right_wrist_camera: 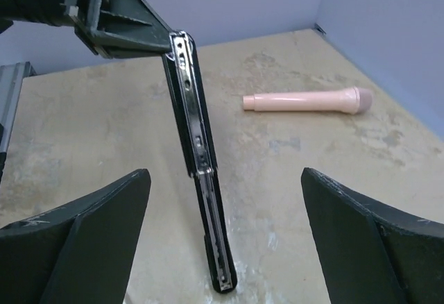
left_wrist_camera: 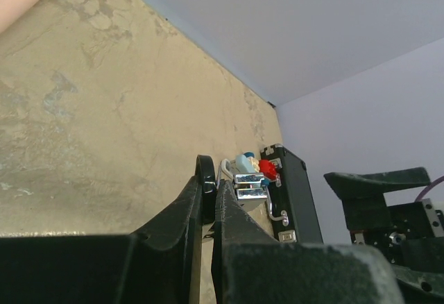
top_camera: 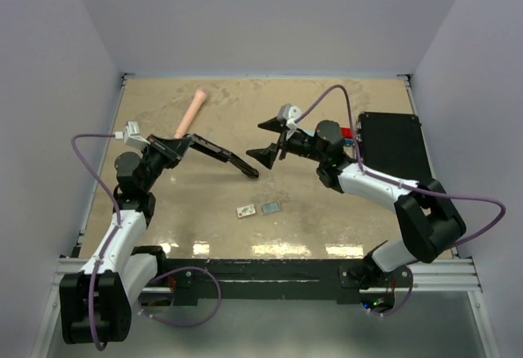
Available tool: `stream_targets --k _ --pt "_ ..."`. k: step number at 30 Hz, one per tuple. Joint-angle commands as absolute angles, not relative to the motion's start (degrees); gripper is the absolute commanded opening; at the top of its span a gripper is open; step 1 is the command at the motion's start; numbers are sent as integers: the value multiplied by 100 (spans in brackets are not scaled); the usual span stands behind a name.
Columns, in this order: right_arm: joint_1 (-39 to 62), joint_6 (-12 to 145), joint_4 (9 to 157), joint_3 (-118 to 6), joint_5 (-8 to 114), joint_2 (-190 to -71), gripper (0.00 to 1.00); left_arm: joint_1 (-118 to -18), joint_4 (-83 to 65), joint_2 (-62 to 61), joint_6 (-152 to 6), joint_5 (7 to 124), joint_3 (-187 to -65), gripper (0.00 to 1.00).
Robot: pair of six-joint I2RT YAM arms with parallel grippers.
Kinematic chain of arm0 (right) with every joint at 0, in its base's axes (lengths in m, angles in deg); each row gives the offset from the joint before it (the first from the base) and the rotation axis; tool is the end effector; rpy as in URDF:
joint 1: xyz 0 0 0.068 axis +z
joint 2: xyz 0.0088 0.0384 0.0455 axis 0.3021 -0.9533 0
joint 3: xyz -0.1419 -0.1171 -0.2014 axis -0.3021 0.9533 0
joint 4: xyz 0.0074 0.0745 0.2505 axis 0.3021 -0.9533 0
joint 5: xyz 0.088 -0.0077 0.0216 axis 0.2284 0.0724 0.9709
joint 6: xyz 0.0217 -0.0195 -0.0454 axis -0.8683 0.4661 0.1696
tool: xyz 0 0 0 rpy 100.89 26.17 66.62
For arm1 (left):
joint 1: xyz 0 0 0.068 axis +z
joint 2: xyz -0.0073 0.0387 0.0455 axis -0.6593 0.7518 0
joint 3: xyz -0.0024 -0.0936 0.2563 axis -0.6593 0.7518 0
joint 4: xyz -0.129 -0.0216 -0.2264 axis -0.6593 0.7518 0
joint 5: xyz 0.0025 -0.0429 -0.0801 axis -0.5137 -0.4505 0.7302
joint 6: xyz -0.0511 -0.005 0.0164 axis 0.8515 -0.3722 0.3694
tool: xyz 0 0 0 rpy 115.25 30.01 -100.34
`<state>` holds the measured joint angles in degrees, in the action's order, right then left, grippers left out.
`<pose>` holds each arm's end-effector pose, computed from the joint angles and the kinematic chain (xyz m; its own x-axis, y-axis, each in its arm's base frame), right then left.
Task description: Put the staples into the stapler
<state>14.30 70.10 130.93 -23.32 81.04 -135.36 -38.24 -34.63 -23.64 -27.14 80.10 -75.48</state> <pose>0.2635 0.1887 0.2643 0.0225 0.0673 -0.9975 -0.9277 0.3732 0.0042 0.2073 -0.0029 0.2430 -0.3142 -0.7924 -0.5228 0.1371 0.5070 -0.8510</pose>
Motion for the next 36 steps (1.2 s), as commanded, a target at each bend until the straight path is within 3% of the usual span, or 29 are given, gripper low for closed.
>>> stream_targets --k 1,10,20,25,32,34,36 --pt "1817 8330 11041 -3396 7617 -13707 95 -3905 -3844 -2564 -2749 8179 -7967 0" --pt "2372 9071 9658 -4874 7424 -14771 96 -4063 -4037 -2599 -2494 8250 -7880 0" --pt "2584 9159 9446 -5253 7274 -15316 80 -4081 -4257 -2599 -2318 8320 -7801 0" --pt "2584 9334 9209 -5298 7239 -15317 55 -4222 -4257 -2599 -2353 8346 -7800 0" --pt "2592 9800 8576 -5341 6861 -15167 6 -4239 -3985 -2608 -2739 8338 -7792 0" --pt "2584 9949 8357 -5342 6634 -15115 0 -4239 -3652 -2626 -3028 8311 -7871 14" --pt "2592 10142 8129 -5350 6466 -15079 0 -4239 -3222 -2661 -3310 8285 -8019 33"
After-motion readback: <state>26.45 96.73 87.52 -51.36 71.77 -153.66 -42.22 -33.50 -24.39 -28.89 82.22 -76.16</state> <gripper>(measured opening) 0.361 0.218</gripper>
